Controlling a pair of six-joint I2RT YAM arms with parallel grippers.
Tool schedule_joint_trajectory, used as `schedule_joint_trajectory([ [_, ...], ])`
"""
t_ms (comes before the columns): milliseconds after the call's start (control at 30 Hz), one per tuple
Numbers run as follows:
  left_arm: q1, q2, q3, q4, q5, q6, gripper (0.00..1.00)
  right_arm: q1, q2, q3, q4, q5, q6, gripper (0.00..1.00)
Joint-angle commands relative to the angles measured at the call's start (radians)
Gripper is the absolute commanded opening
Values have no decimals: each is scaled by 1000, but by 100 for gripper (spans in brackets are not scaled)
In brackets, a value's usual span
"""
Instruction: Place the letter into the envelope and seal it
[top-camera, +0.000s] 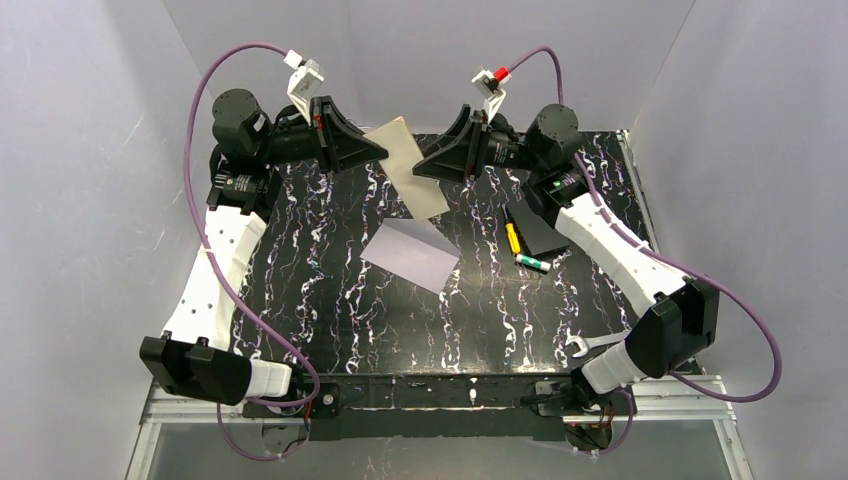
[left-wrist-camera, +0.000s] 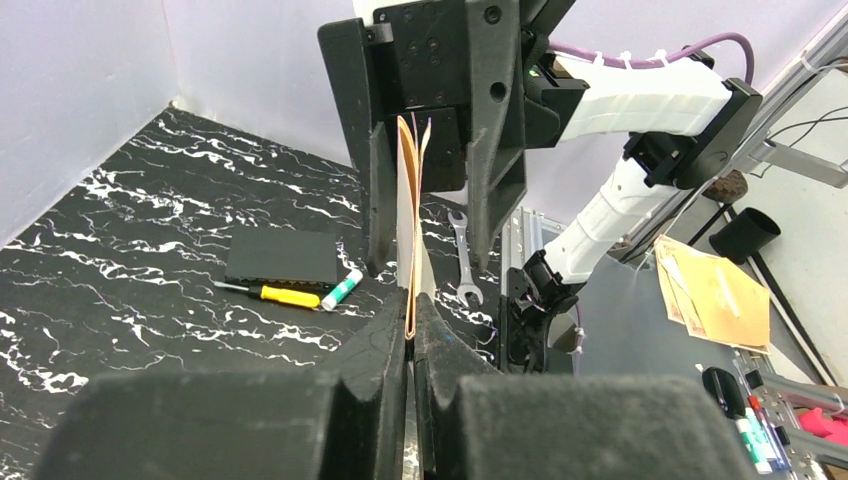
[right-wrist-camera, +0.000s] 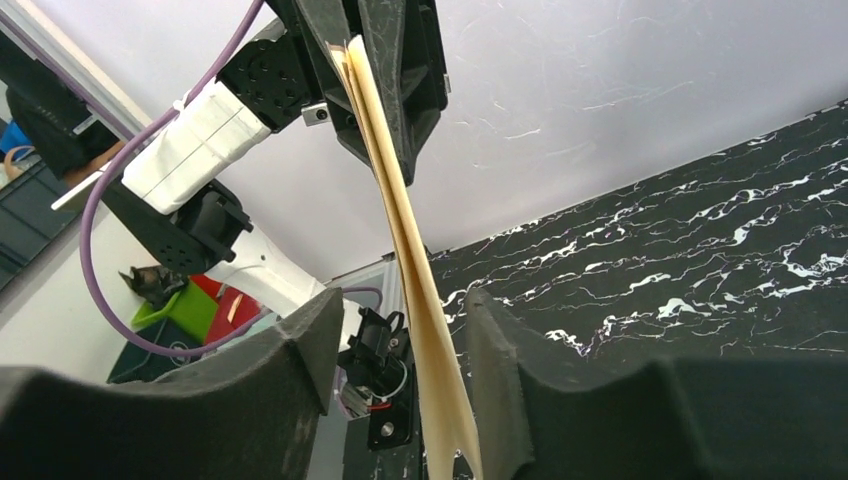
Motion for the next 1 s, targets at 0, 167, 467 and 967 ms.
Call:
schedule_joint_trajectory([
  [0, 2, -7, 25, 65, 15, -26, 0, -3, -9, 17, -13, 30, -54, 50],
  [167, 3, -5, 17, 85, 1, -43, 0, -3, 3, 23, 7, 7, -41, 31],
  [467, 36, -30, -79, 80, -253, -109, 52, -7, 6, 53, -96, 125, -109, 1],
  [967, 86, -67, -323, -718, -1184, -58, 98, -65, 249, 70, -623, 795, -424, 1],
])
